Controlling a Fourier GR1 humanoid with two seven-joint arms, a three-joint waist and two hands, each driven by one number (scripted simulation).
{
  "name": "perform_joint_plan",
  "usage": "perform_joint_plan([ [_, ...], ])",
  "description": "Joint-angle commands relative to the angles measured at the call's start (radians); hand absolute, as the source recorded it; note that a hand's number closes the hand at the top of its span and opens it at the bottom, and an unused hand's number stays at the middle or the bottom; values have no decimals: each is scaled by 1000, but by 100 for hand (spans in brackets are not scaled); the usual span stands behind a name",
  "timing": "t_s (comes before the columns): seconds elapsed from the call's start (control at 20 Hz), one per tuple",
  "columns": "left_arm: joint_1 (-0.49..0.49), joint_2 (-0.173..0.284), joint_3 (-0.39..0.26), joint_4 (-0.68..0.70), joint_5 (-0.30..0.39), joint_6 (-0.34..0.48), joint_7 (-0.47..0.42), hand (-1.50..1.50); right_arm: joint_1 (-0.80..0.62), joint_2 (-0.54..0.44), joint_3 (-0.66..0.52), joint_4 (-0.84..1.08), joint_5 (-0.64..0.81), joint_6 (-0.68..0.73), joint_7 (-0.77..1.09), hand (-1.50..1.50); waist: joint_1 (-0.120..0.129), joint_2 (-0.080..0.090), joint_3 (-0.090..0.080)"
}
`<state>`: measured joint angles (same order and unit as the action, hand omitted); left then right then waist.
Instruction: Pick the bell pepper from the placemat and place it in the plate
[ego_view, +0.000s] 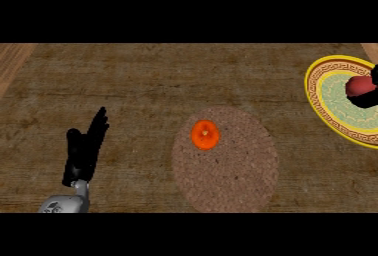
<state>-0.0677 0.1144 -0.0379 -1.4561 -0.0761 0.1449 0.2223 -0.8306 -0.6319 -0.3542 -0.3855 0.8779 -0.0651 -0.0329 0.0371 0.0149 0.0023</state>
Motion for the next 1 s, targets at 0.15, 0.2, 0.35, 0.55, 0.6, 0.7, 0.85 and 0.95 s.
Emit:
perform_joint_plan([
  [0.15,18,-6,-18,-42,-12,-1,30,0,-18,-58,8,148,2,142,-134,-150,6,0,1],
  [0.2,-35,10,43,67,27,-22,-43,0,0,-51,-6,150,-13,119,-192,-150,0,5,1],
  [0.35,22,-27,-7,5,-9,12,-27,0,-20,-69,-56,126,-75,148,-291,-150,-5,-2,1],
  [0.55,57,17,12,-70,15,-19,14,0,-12,-40,-230,105,-261,127,-403,-150,-9,-11,3],
  [0.6,41,7,6,-49,5,-8,23,0,-31,-48,-271,104,-307,165,-421,-150,-20,-11,3],
  [0.7,2,-33,-11,-26,-23,35,19,0,-30,-89,-334,129,-371,228,-436,-150,-26,-4,3],
  [0.85,38,7,13,-41,2,-5,18,0,8,-148,-393,153,-438,317,-460,-150,-22,-7,1],
  [0.95,17,-26,8,33,-16,19,-50,0,62,-115,-394,173,-448,318,-519,-150,-19,-2,1],
])
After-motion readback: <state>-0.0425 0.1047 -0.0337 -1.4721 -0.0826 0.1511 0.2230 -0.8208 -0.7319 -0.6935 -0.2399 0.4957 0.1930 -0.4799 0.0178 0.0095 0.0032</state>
